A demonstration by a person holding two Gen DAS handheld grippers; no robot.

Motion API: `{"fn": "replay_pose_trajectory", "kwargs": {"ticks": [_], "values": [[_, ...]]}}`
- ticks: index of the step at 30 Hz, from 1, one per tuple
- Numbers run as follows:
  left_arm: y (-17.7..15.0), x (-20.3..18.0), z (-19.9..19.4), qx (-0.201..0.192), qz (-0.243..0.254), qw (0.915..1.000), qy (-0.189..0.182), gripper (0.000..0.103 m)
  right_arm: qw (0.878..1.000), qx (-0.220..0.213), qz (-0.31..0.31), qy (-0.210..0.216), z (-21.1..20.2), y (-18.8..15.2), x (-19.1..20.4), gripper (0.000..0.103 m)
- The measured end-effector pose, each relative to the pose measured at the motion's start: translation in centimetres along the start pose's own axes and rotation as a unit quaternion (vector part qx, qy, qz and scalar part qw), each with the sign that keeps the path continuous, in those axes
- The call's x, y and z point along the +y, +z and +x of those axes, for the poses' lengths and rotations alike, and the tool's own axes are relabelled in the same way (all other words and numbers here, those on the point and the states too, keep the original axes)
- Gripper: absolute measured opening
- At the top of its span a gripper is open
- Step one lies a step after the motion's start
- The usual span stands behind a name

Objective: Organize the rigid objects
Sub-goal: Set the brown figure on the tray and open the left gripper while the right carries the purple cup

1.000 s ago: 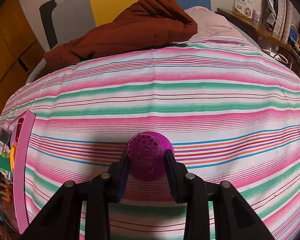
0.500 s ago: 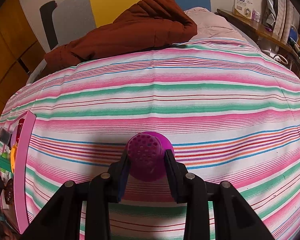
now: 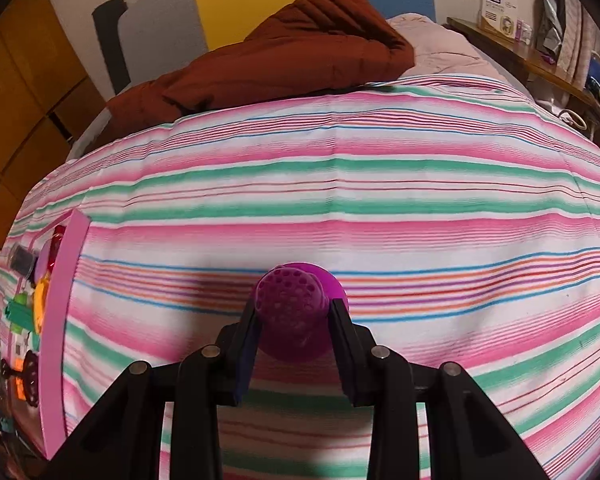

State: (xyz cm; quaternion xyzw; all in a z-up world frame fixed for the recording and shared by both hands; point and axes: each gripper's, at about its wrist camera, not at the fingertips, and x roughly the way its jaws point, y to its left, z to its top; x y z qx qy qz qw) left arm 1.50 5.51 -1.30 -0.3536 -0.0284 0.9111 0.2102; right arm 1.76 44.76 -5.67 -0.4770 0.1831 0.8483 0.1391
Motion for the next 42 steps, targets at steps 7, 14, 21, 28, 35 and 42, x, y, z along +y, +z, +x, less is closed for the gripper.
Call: {"fn": "replay_pose_trajectory", "kwargs": {"ticks": [7,14,21,28,35,42], "values": [[-1.2,0.4,-0.8,0.018,-0.001,0.9998,0.002,0.103,0.998,-0.001,-0.061,0.013,-0.8,-2.4,4.6,0.034],[-1.8,1.6,-1.4,0.021,-0.003,0.9995,0.024,0.103,0.992,-0.013,-0.123,0.022,-2.2,-4.8,9.2,0.034],[-2.2,3.0,-2.0,0.031,-0.001,0.997,0.07,0.103,0.986,-0.022,-0.154,0.065,-3.7,-7.0,12.7,0.034],[-2.6,4.6,-2.8,0.022,-0.007,0.9942,0.105,0.103,0.971,-0.027,-0.194,0.138,-5.8,-9.8,16.6,0.034],[-3.0,5.6,-3.8,0.008,-0.003,0.9925,0.122,0.103,0.956,-0.011,-0.228,0.184,-6.8,-11.6,20.3,0.034],[-3.1,6.8,-4.8,-0.004,-0.01,0.991,0.133,0.103,0.949,0.012,-0.25,0.193,-6.0,-12.5,23.7,0.034]]}}
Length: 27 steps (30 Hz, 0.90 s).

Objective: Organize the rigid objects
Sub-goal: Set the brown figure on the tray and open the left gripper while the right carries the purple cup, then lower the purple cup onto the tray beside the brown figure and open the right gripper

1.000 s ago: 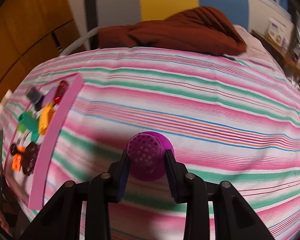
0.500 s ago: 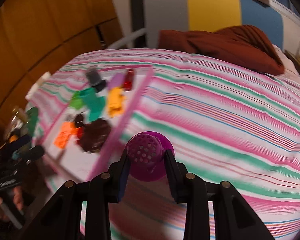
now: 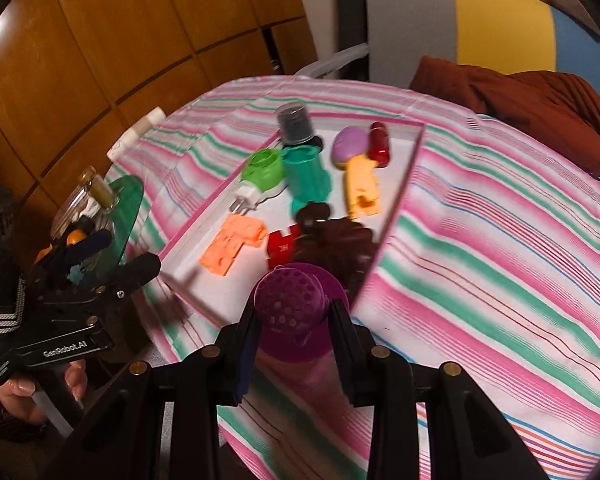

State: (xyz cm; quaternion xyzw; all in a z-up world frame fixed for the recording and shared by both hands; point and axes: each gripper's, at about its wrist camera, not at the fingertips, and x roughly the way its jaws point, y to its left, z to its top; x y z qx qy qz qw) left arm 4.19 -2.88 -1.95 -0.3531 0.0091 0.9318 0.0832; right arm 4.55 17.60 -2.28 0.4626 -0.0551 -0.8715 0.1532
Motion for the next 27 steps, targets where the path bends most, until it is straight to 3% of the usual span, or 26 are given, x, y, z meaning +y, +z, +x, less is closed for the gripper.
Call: {"fn": "replay_pose_trajectory", "kwargs": {"ticks": [17,27], "values": [[0.0,2.6,-0.5,-0.005,-0.022,0.9991,0.036,0.103,0.997,0.066,-0.026,0.002,6.5,2.4,5.0,0.034],[-0.2,2.9,-0.8,-0.001,-0.026,0.9989,0.039,0.103,0.997,0.067,-0.014,-0.024,6.3,1.8,4.7,0.037]]}}
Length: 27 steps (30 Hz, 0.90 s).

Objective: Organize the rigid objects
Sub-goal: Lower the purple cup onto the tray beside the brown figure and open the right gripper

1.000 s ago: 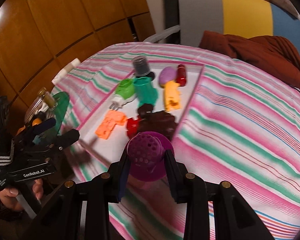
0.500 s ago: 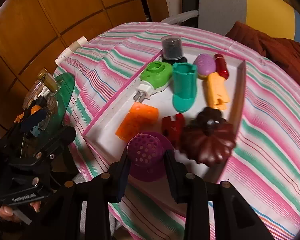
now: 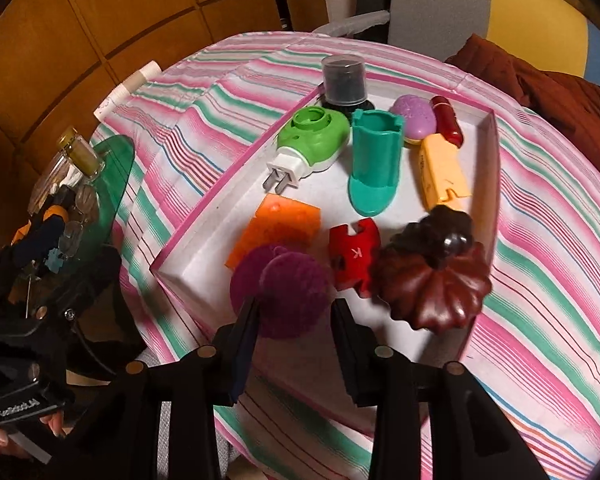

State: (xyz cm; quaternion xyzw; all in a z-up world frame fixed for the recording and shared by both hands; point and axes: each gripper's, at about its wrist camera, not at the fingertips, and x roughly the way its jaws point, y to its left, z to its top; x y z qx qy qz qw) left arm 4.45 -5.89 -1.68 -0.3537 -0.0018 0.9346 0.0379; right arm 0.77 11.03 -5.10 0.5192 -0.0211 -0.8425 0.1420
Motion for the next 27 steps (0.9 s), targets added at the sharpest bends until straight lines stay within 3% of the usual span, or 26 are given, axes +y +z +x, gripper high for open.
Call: {"fn": "replay_pose_trajectory", "kwargs": {"ticks": [11,15,20,27], "values": [[-0.1,-0.3,-0.4,-0.006,0.012,0.9999,0.008,0.103,0.998,-0.036,0.045,0.031,-0.8,0.6,-0.8,0.031],[-0.1,-0.4,-0.1,0.0,0.01,0.9999,0.005,0.103,1.0,-0.014,0.008,-0.002,-1.3,0.3,-0.2,0.031],[0.1,-1.1,-0.2,0.006,0.019,0.9998,0.004,0.103,1.0,0.003,0.002,0.007,0.0,0.2,0.6,0.033],[0.7,-1.7,-0.5,0.006,0.033,0.9994,0.011,0.103,0.997,-0.057,0.057,-0.001,-3.7,-0.8,-0.9,0.043]]}}
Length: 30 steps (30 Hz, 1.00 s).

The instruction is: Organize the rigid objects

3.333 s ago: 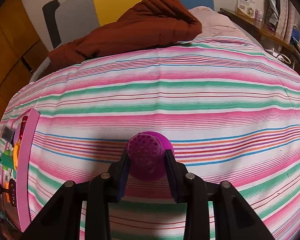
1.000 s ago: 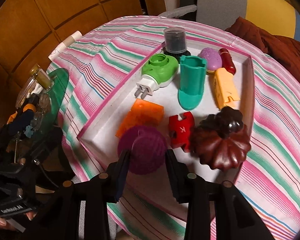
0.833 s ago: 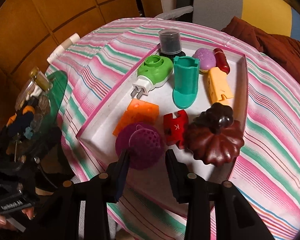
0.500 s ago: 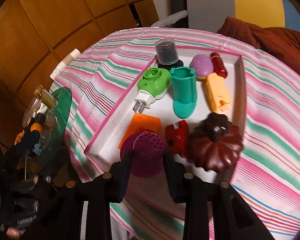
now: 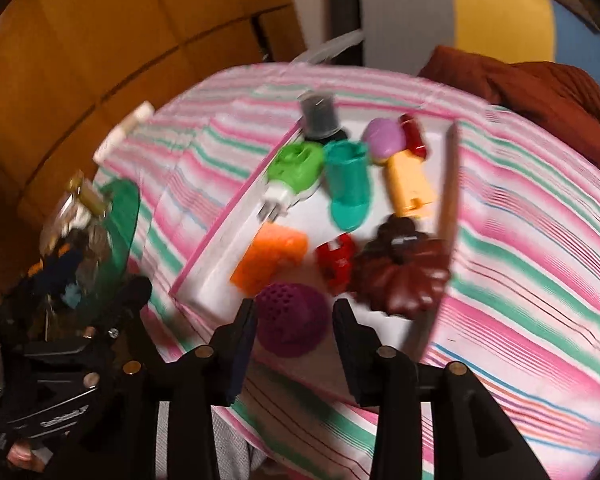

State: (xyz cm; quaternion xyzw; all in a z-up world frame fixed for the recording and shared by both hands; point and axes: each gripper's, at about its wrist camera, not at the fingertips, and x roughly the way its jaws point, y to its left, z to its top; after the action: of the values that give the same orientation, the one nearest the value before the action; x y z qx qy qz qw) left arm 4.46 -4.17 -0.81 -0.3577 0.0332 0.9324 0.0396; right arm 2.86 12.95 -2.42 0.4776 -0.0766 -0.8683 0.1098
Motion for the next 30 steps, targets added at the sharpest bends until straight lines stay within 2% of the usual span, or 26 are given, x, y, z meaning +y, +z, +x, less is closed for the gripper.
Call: {"fn": "replay_pose_trajectory", "kwargs": {"ticks": [4,6,11,14,21,26,30], "values": [[0.5,-0.2,0.0,0.011,-0.007,0.9998,-0.015,0.103,0.999,-0.031,0.021,-0.031,-2.3,0.2,-0.6,0.051],[0.9,-0.2,-0.3,0.014,-0.018,0.9995,-0.022,0.103,0.998,-0.044,0.031,-0.042,-3.2,0.4,-0.7,0.062],[2.1,0.0,-0.8,0.021,-0.031,0.9991,-0.02,0.103,0.995,-0.07,0.032,-0.071,-4.8,0.9,0.2,0.064],[2.8,0.3,-0.8,0.035,-0.029,0.9989,-0.014,0.103,0.991,-0.08,0.033,-0.099,-5.2,1.1,0.6,0.072],[3.7,0.4,-1.2,0.039,-0.014,0.9991,-0.008,0.103,0.986,-0.081,0.069,-0.128,-5.3,1.5,0.5,0.073],[4.3,-0.2,-1.7,0.03,-0.002,0.9995,0.004,0.103,0.982,-0.077,0.07,-0.156,-5.1,1.8,1.1,0.073],[4.7,-0.3,-1.7,0.03,0.006,0.9995,0.0,0.103,0.982,-0.074,0.083,-0.155,-5.0,2.0,0.8,0.073]]}}
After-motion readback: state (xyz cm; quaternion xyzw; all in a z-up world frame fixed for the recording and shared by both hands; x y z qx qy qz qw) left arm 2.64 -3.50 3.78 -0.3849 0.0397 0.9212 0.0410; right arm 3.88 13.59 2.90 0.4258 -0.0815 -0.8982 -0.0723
